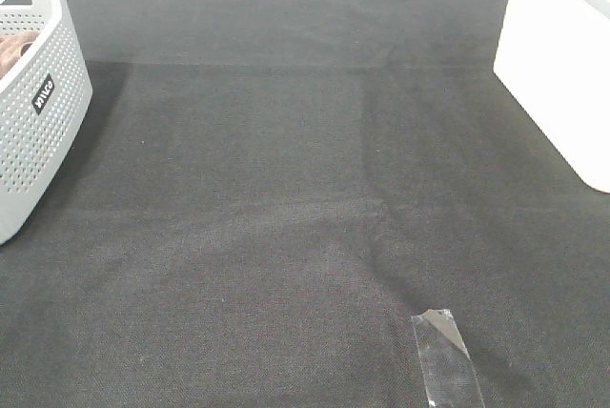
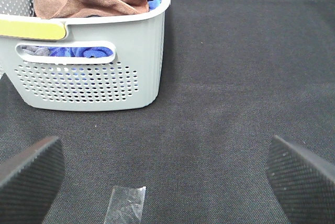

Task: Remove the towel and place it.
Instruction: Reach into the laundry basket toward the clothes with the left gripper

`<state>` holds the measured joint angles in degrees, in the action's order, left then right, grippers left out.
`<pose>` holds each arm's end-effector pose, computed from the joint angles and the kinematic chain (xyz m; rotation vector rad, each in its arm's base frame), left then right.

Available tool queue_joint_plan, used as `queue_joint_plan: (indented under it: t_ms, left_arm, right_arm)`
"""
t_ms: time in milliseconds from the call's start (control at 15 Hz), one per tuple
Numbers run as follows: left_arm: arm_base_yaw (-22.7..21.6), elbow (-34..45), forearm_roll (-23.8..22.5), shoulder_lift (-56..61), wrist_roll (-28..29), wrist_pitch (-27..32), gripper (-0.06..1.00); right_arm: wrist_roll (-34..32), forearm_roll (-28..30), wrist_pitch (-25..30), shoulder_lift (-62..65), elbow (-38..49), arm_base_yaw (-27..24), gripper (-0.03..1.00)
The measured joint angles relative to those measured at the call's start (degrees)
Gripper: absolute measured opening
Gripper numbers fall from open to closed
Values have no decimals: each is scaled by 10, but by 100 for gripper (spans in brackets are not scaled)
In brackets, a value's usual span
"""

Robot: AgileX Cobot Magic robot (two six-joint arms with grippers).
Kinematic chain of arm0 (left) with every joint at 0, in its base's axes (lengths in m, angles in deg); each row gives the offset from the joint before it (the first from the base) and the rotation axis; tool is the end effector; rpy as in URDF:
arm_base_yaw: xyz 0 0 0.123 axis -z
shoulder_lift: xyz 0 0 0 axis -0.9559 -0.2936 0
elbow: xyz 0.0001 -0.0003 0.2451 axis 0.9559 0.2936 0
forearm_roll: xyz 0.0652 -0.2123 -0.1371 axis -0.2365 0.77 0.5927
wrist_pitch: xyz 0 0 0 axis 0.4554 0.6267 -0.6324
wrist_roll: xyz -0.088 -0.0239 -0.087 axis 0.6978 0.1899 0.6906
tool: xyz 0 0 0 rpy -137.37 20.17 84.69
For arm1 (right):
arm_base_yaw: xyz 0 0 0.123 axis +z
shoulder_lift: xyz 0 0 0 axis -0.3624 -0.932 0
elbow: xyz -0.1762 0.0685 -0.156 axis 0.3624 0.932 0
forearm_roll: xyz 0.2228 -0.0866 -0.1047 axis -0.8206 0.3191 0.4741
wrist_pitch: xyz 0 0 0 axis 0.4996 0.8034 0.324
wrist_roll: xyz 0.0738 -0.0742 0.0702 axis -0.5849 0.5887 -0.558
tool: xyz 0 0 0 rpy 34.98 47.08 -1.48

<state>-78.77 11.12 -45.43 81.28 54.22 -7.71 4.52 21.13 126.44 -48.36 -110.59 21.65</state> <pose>0.0763 -0.0042 0.2691 -0.0416 2.0106 -0.0297 0.0747 0.0014 0.2674 0.0025 2.0298 0.0205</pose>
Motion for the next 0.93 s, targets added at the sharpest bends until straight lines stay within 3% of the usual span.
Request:
queue_joint_plan:
  t_ms: [400,600,667,733,933]
  left_arm:
    - [0,0,0,0,0,0,99]
    - [0,-37,-1,-50,-30,30,99]
    - [0,-66,-1,-84,-60,43,99]
    - [0,-147,-1,-182,-135,72,99]
    - [0,-268,-17,-344,-298,73,99]
  right_arm:
    - [0,0,0,0,0,0,18]
    - [0,0,0,0,0,0,18]
    - [0,0,0,0,0,0,18]
    - [0,0,0,0,0,0,18]
    - [0,0,0,0,0,0,18]
